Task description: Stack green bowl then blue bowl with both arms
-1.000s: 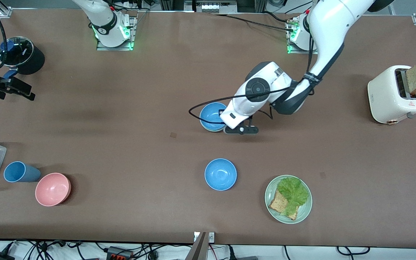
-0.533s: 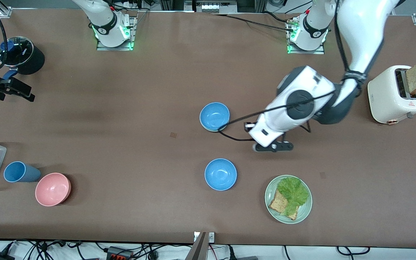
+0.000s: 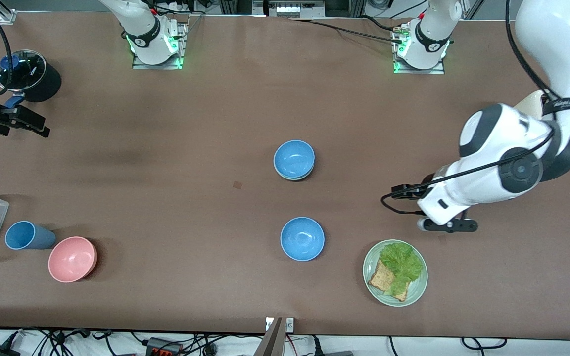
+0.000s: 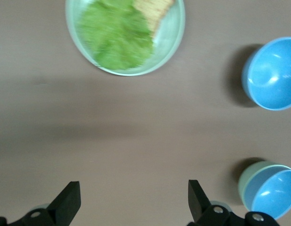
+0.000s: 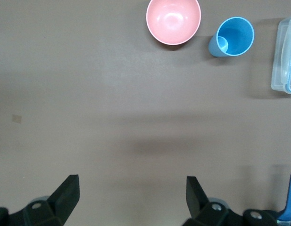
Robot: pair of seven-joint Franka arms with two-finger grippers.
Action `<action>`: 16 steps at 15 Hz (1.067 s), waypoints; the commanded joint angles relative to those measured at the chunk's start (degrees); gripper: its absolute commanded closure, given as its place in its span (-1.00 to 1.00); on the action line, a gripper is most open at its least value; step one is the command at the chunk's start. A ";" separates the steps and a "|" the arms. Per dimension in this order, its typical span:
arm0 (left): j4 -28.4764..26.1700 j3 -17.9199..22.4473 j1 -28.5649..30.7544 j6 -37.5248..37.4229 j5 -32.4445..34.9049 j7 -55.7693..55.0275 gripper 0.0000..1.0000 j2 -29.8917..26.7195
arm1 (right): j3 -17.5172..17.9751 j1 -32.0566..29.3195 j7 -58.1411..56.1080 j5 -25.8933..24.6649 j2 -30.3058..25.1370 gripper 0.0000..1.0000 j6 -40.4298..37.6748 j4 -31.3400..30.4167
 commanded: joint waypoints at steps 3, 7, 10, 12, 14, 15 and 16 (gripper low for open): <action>-14.60 12.82 -2.21 4.66 -6.25 1.81 -1.00 -16.92 | 0.46 0.05 0.05 -1.63 -1.82 -1.00 -0.21 -1.34; -22.78 22.82 -7.39 6.18 -8.71 14.28 -1.00 -27.47 | 0.37 0.05 0.05 -1.45 -1.90 -1.00 -0.38 -1.34; -24.30 29.25 -8.71 4.53 -13.11 19.82 -1.00 -30.57 | 0.37 0.05 -0.03 -1.45 -1.90 -1.00 -0.38 -1.34; -23.43 30.24 -8.90 0.50 -13.20 22.64 -1.00 -30.75 | 0.37 0.05 -0.12 -1.45 -1.90 -1.00 -0.38 -1.34; -22.72 30.06 -8.89 -1.28 -13.20 22.65 -1.00 -30.58 | 0.37 -0.04 -0.12 -1.45 -1.90 -1.00 -0.47 -1.34; -22.72 29.71 -8.89 -1.28 -13.20 22.65 -1.00 -30.40 | 0.37 -0.04 -0.12 -1.45 -1.90 -1.00 -0.38 -1.34; -22.63 29.45 -8.89 -1.46 -13.20 22.65 -1.00 -30.31 | 0.37 -0.04 -0.12 -1.45 -1.82 -1.00 -0.30 -1.34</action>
